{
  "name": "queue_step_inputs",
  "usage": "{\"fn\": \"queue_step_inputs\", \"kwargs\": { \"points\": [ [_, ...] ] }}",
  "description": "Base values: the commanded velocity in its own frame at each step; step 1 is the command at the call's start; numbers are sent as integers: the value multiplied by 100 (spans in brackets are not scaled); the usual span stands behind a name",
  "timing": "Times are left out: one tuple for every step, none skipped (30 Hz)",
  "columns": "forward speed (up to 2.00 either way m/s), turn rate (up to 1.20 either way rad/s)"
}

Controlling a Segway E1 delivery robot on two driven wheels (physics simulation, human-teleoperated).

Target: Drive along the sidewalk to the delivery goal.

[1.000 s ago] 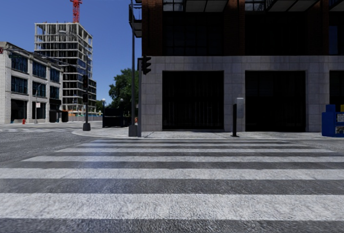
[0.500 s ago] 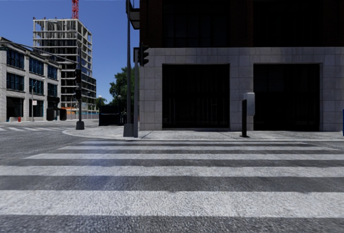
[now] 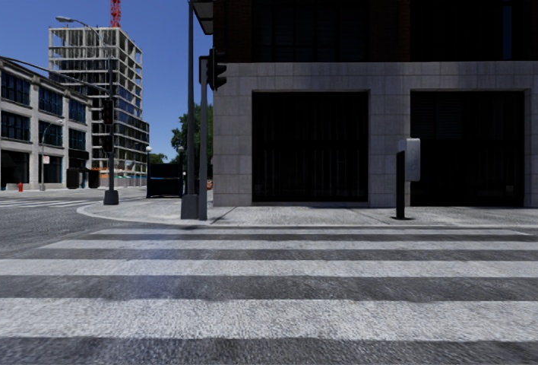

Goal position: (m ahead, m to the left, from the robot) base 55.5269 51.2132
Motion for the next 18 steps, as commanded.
{"fn": "queue_step_inputs", "kwargs": {
  "points": [
    [200, 0],
    [200, 0],
    [200, 0],
    [200, 0],
    [200, 0],
    [200, 0],
    [200, 0],
    [200, 0],
    [200, 0],
    [200, 0],
    [200, 0],
    [200, 0],
    [200, 0],
    [200, 0],
    [200, 0],
    [200, 0],
    [200, 0],
    [200, 0]
  ]
}}
